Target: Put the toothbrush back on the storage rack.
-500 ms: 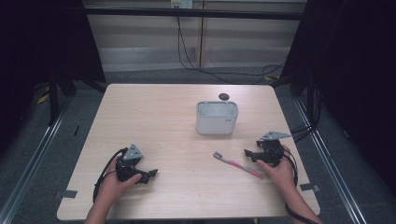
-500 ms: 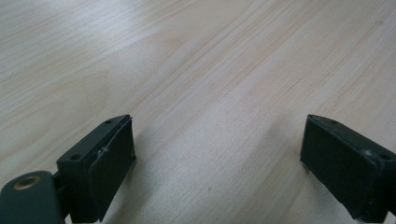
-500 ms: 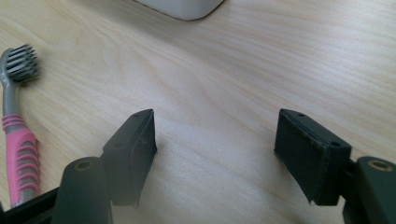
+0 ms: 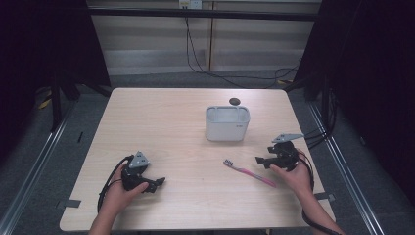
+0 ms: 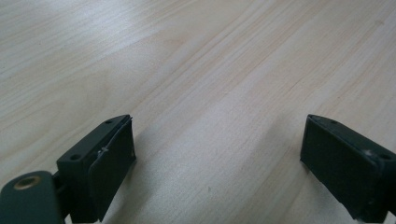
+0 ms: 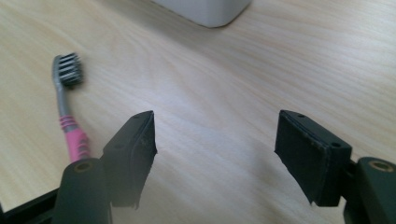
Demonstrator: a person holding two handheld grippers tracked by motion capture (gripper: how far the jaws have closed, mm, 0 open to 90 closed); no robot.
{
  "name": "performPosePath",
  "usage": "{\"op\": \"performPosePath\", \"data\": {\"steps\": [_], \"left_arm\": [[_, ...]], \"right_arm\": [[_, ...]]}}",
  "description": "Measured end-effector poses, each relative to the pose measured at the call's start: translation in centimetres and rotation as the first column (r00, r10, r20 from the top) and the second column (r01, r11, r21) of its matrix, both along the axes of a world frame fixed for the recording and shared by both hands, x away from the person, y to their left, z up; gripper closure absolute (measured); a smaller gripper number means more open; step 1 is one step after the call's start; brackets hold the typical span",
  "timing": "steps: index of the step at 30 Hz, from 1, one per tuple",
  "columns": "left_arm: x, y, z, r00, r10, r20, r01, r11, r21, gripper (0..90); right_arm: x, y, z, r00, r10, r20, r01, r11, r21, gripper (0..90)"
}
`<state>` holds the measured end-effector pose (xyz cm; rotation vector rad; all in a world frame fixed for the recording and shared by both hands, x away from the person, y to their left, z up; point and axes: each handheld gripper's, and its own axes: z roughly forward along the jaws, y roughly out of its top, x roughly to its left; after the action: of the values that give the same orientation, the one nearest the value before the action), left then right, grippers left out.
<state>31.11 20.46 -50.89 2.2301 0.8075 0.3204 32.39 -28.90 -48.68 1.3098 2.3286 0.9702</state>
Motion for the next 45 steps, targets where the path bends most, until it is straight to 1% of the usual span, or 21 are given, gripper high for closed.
{"op": "performPosePath", "data": {"steps": [3, 4, 6, 8, 12, 15, 19, 21, 22, 23, 24, 25, 29, 31, 36, 37, 38, 39, 40, 41, 45], "left_arm": [[0.0, 0.0, 0.0, 1.0, 0.0, 0.001, 0.0, 1.0, 0.001, 9.5], [0.0, 0.0, 0.0, 1.0, 0.0, 0.0, 0.0, 1.0, 0.0, 9.5], [0.0, 0.0, 0.0, 1.0, 0.0, 0.0, 0.0, 1.0, 0.0, 9.6], [0.0, 0.0, 0.0, 1.0, 0.0, 0.0, 0.0, 1.0, 0.0, 9.6], [0.0, 0.0, 0.0, 1.0, 0.0, 0.0, 0.0, 1.0, 0.0, 9.6], [0.0, 0.0, 0.0, 1.0, 0.0, 0.0, 0.0, 1.0, 0.0, 9.5], [0.0, 0.0, 0.0, 1.0, 0.0, 0.0, 0.0, 1.0, 0.0, 9.5], [0.0, 0.0, 0.0, 1.0, 0.0, 0.0, 0.0, 1.0, 0.0, 9.6], [0.0, 0.0, 0.0, 1.0, 0.0, 0.0, 0.0, 1.0, 0.0, 9.6], [0.0, 0.0, 0.0, 1.0, 0.0, 0.0, 0.0, 1.0, 0.0, 9.6], [0.0, 0.0, 0.0, 1.0, 0.0, 0.0, 0.0, 1.0, 0.0, 9.5], [0.0, 0.0, 0.0, 1.0, 0.0, 0.0, 0.0, 1.0, 0.0, 9.5], [0.0, 0.0, 0.0, 1.0, 0.0, 0.0, 0.0, 1.0, 0.0, 9.6], [0.0, 0.0, 0.0, 1.0, 0.0, -0.001, 0.0, 1.0, 0.0, 9.5], [0.0, 0.0, 0.0, 1.0, 0.001, -0.001, -0.001, 1.0, -0.001, 9.6], [0.0, 0.0, 0.0, 1.0, 0.001, -0.001, -0.001, 1.0, -0.001, 9.5], [0.0, 0.0, 0.0, 1.0, 0.001, -0.001, -0.001, 1.0, -0.001, 9.6], [0.0, 0.0, 0.0, 1.0, 0.0, -0.001, 0.0, 1.0, -0.001, 9.6], [0.0, 0.0, 0.0, 1.0, 0.0, -0.001, 0.0, 1.0, -0.001, 9.5], [0.0, 0.0, 0.0, 1.0, 0.0, 0.001, 0.0, 1.0, 0.0, 9.5], [0.0, 0.0, 0.0, 1.0, 0.0, -0.001, 0.0, 1.0, -0.001, 9.5]], "right_arm": [[0.0, 0.4, 0.4, 0.9996, 0.026, -0.014, -0.026, 1.0, 0.005, 28.5], [-0.1, 0.9, 0.7, 0.9974, 0.065, -0.031, -0.065, 0.998, 0.009, 28.5], [-0.1, 1.4, 1.0, 0.9953, 0.087, -0.043, -0.087, 0.996, 0.002, 30.1], [-0.1, 1.9, 1.2, 0.9903, 0.129, -0.05, -0.129, 0.992, 0.005, 33.4], [-0.1, 3.0, 1.7, 0.9753, 0.203, -0.087, -0.203, 0.979, 0.003, 41.0], [-0.1, 4.2, 2.0, 0.9583, 0.264, -0.111, -0.268, 0.963, -0.025, 46.1], [0.0, 5.4, 2.1, 0.9423, 0.308, -0.13, -0.315, 0.948, -0.037, 49.0], [0.1, 6.0, 2.2, 0.9355, 0.323, -0.144, -0.331, 0.943, -0.042, 50.6], [0.1, 6.0, 2.2, 0.9355, 0.323, -0.144, -0.331, 0.943, -0.042, 50.6], [0.2, 6.6, 2.2, 0.9285, 0.334, -0.162, -0.345, 0.937, -0.046, 52.1], [0.2, 6.6, 2.2, 0.9285, 0.334, -0.162, -0.345, 0.937, -0.046, 52.1], [0.3, 7.0, 2.2, 0.9245, 0.341, -0.17, -0.354, 0.934, -0.049, 53.4], [0.6, 7.5, 2.2, 0.9161, 0.355, -0.186, -0.371, 0.927, -0.059, 56.5], [0.7, 7.8, 2.1, 0.9081, 0.365, -0.206, -0.383, 0.922, -0.058, 58.3], [0.8, 8.6, 1.9, 0.8932, 0.38, -0.241, -0.408, 0.909, -0.08, 61.6], [0.8, 8.6, 1.9, 0.8932, 0.38, -0.241, -0.408, 0.909, -0.08, 61.6], [0.9, 8.9, 1.8, 0.8873, 0.385, -0.253, -0.418, 0.904, -0.088, 62.3], [0.9, 8.9, 1.8, 0.8873, 0.385, -0.253, -0.418, 0.904, -0.088, 62.3], [1.0, 9.1, 1.8, 0.8827, 0.392, -0.259, -0.428, 0.898, -0.099, 62.8], [1.0, 9.2, 1.8, 0.8805, 0.394, -0.264, -0.431, 0.897, -0.098, 62.9], [1.2, 9.5, 1.8, 0.876, 0.398, -0.272, -0.44, 0.891, -0.113, 64.4]]}}
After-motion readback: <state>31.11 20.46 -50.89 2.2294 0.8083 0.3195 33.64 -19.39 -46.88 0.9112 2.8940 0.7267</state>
